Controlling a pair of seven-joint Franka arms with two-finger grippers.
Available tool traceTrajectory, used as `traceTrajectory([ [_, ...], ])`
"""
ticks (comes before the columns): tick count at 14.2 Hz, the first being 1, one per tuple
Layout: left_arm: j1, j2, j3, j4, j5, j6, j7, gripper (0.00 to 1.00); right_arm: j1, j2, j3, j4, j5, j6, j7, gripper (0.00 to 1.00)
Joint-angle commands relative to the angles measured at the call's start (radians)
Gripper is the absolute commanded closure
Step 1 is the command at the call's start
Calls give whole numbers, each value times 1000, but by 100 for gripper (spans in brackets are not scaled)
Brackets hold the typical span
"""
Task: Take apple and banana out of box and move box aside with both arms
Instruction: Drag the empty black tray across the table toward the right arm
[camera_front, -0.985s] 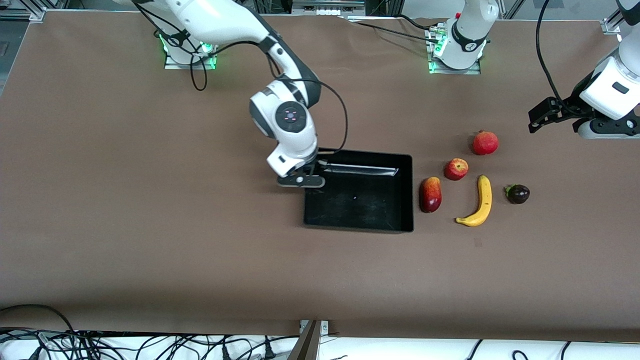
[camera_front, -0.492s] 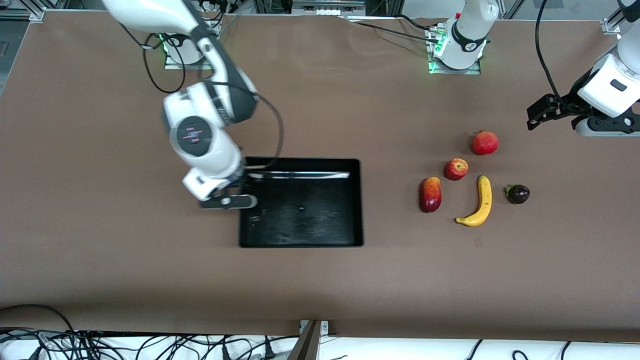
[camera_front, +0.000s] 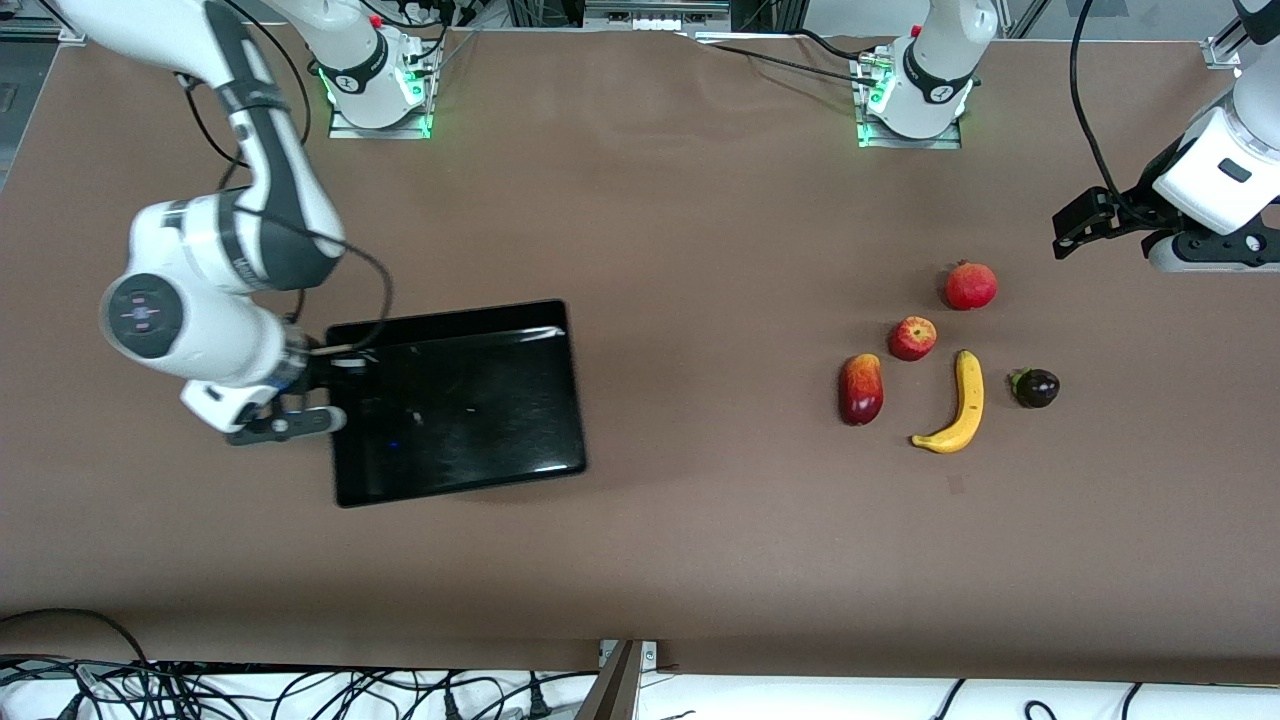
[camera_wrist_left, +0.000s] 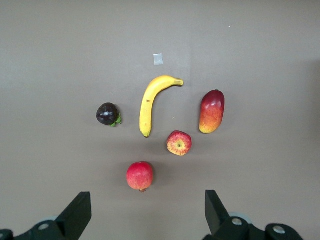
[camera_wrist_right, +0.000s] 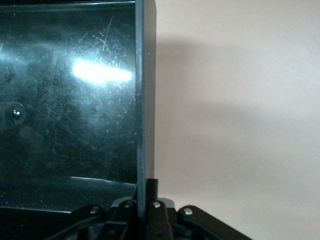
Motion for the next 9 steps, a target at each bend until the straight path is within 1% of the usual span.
traceTrajectory([
  [1,-8,-4,4,16,-17,-22,-9,0,-36,-73,-41,-156,21,108,-114,100],
  [3,-8,-4,4,16,-17,-22,-9,0,-36,-99,-92,-268,26,214,-158,100],
  [5,-8,-4,4,19,-17,-33,-9,0,-37,-107,-126,-350,27,295,-173,100],
  [7,-8,5,4,29,-17,-42,-9,0,-37,-108,-138,-397,29,348,-173,100],
  [9,-10,5,4,34,-17,-44,-9,0,-37,-108,-149,-451,52,411,-173,100],
])
